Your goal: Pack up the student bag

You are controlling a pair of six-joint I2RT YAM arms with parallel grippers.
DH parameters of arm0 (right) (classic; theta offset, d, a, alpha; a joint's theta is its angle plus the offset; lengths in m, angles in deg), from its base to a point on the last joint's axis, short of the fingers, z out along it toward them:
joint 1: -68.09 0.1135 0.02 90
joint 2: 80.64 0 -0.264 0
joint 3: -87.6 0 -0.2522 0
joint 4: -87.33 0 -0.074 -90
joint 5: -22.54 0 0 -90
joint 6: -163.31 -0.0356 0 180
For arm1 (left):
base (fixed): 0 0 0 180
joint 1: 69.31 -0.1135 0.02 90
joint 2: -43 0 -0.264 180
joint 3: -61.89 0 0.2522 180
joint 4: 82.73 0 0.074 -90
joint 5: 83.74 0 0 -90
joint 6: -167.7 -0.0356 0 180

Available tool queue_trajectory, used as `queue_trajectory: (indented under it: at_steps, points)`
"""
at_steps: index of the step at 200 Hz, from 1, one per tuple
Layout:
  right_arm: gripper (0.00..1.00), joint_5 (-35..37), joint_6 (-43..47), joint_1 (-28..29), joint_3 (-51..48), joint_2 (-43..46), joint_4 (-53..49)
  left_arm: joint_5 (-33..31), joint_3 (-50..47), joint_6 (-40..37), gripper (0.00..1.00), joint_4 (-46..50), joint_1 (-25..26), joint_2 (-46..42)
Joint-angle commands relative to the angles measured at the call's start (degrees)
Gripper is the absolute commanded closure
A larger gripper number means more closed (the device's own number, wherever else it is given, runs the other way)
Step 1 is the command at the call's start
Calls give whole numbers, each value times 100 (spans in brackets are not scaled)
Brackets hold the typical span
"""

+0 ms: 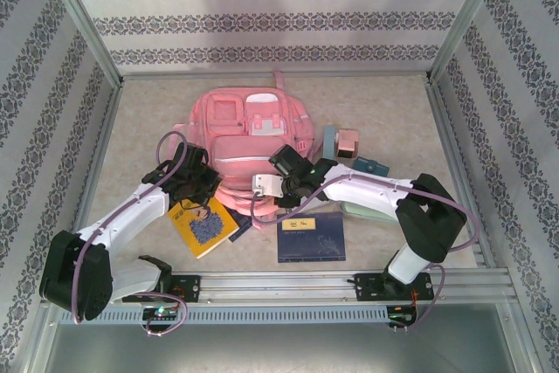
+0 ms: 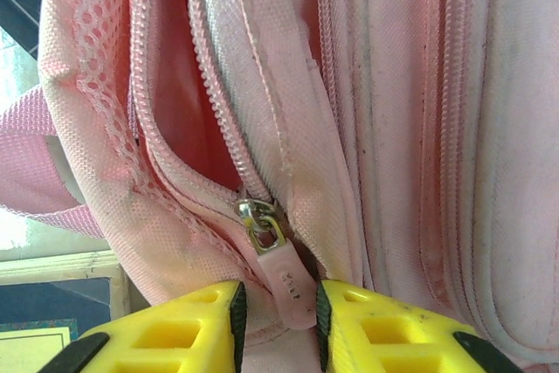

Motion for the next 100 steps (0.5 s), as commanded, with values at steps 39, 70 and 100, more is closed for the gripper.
queue_trajectory:
  at_steps: [39,70,100]
  points:
    - [67,-54,-74,336,357,-525,420,201,-139,72,100,-338,-51,13]
    - [90,166,-79,383,413,-703,362,181,-132,97,100,-334,-53,-8]
    - [100,268,23,383,220,-405,244,112,-48,91,100,-279,-63,-17]
